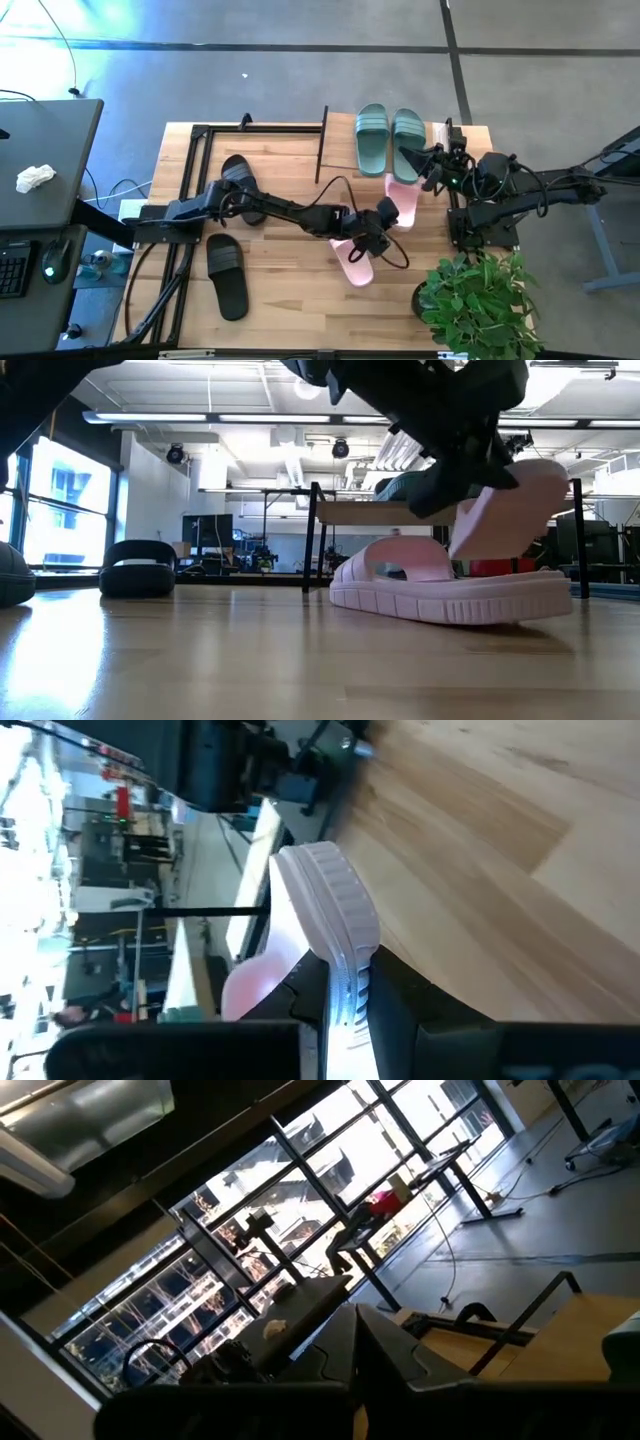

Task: Pick and place slides into the shelf
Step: Put the left pink slides under the shelf

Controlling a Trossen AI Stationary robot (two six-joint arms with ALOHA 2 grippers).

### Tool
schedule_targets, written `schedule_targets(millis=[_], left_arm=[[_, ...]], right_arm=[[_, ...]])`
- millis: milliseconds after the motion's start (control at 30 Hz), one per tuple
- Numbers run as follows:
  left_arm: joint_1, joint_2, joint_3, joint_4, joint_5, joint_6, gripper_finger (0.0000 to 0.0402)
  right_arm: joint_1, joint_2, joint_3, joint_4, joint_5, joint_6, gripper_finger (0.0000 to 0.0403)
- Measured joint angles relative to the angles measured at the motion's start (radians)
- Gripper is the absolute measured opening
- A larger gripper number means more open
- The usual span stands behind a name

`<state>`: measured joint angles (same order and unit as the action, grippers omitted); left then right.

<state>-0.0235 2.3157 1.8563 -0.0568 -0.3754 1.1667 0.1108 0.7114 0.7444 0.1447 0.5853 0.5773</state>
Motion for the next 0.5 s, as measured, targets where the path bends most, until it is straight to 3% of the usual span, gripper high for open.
schedule_targets(millis=[233, 500], left_arm=[[-0.003, 0.069, 0.02, 0.04, 0.007, -0.018, 0.0031], [0.0, 0.183, 0.191, 0.013, -0.001, -0.017, 0.003]], right_arm=[[0.0, -0.023, 0.0, -0.037, -0.003, -0.002, 0.0], [0.0, -0.033, 0.0, -0.059, -0.008, 0.009, 0.0]])
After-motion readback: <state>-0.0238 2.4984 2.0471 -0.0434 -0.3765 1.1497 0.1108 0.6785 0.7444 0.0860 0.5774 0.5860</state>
